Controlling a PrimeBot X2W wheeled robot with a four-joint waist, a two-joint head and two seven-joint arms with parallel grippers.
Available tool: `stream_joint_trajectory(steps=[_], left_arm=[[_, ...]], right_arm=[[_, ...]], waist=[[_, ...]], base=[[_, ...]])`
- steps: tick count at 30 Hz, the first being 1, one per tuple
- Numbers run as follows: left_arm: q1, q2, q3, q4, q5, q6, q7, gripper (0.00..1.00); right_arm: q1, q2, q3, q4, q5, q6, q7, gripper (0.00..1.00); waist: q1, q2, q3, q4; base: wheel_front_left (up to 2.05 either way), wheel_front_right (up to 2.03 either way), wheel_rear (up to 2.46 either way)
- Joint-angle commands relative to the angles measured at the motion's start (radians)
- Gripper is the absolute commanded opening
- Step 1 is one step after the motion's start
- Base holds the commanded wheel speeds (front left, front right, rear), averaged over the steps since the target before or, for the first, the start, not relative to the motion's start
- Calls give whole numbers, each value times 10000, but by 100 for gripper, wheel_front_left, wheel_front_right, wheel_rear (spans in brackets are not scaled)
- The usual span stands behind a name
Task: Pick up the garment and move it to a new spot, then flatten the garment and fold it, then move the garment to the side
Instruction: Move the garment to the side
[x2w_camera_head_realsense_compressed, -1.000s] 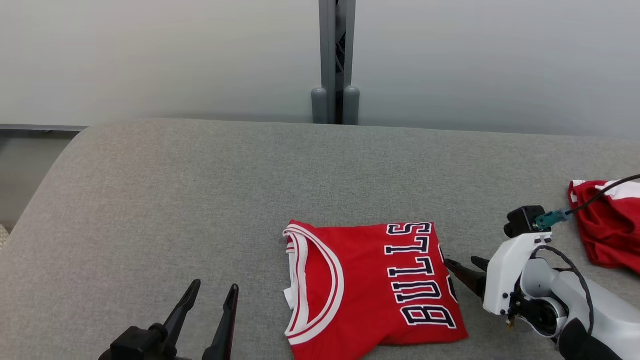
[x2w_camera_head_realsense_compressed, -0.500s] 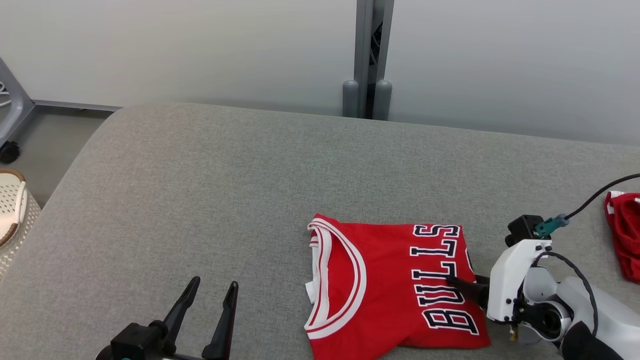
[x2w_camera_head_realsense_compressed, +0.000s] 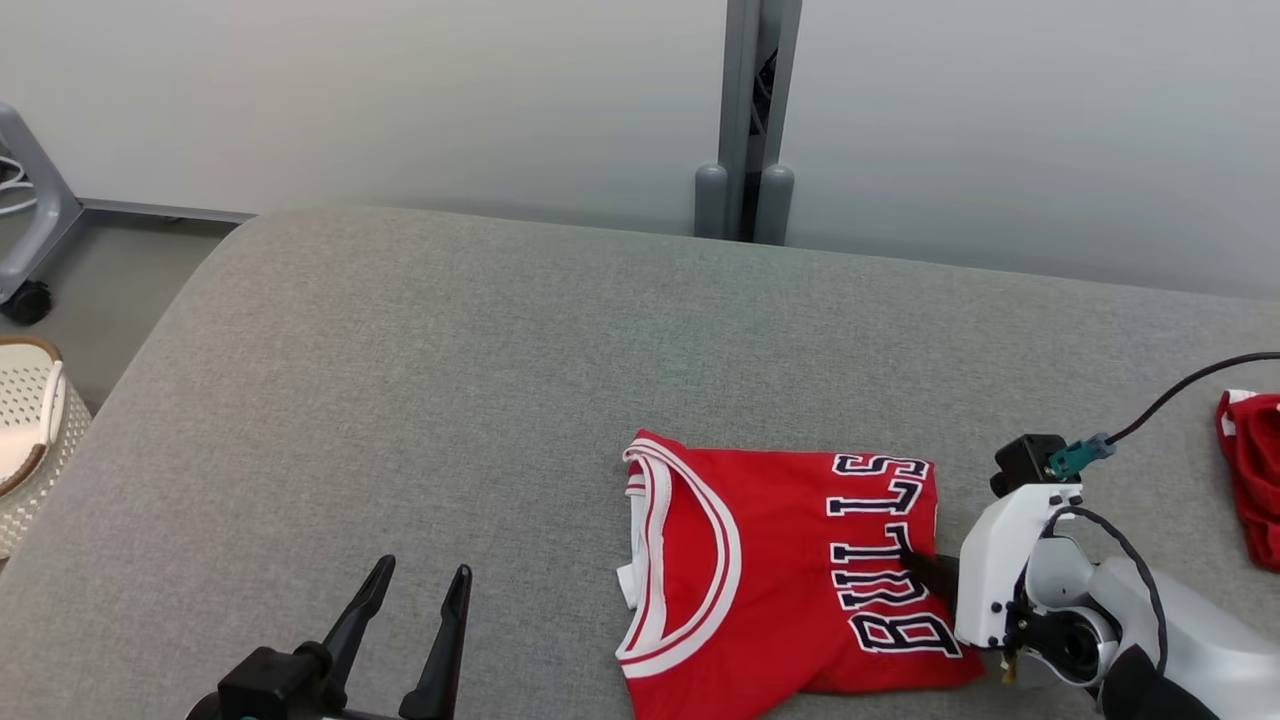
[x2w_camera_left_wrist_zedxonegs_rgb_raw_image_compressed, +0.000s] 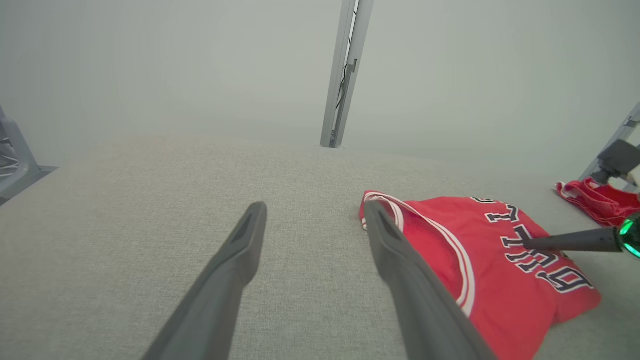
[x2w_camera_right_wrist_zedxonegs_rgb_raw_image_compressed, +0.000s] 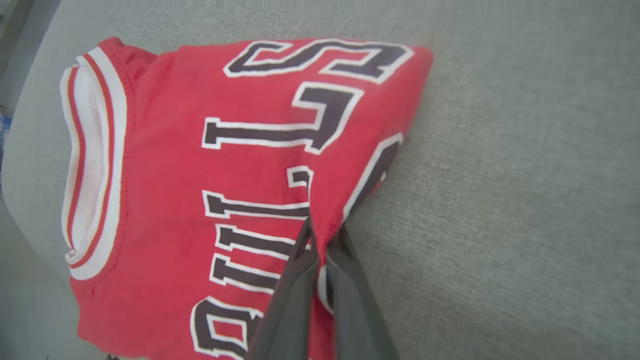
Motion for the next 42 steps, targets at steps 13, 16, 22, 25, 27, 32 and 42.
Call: stream_joint_trajectory(steps=[13,16,22,25,27,32,42], left_arm=[[95,-51,-94,-177,25,116,-51,100],[-2,-81,-74,-268,101,147,-78,100],[-315,-137,-10,-385,219,130,-92,100],[-507,-170,0,-407,282,68,-94,100],[-653,-172,34,-401,315,33,-104,100],[-1004,-169,26,-315,412,-72,-109,100],[-1492,-191,-42,-41,501,-182,-118,100]], right_arm=[[-1299,-964,256,130,-878,0,-425,0],[-1588,-974,221,177,-1078,0,-476,0],[-2166,-860,82,197,-1387,0,-494,0],[-2458,-801,-33,204,-1534,0,-535,0],[-2665,-728,-103,185,-1627,0,-549,0],[-2995,-580,-241,169,-1789,1,-648,0],[-3536,-262,-664,352,-2067,0,-864,0]], waist=[[0,0,-200,-1605],[0,0,-101,-2128],[0,0,252,-3252],[0,0,504,-3770],[0,0,717,-4093],[0,0,1112,-4520],[0,0,1470,-4617]], base=[[0,0,0],[0,0,0],[0,0,0],[0,0,0],[0,0,0],[0,0,0],[0,0,0]])
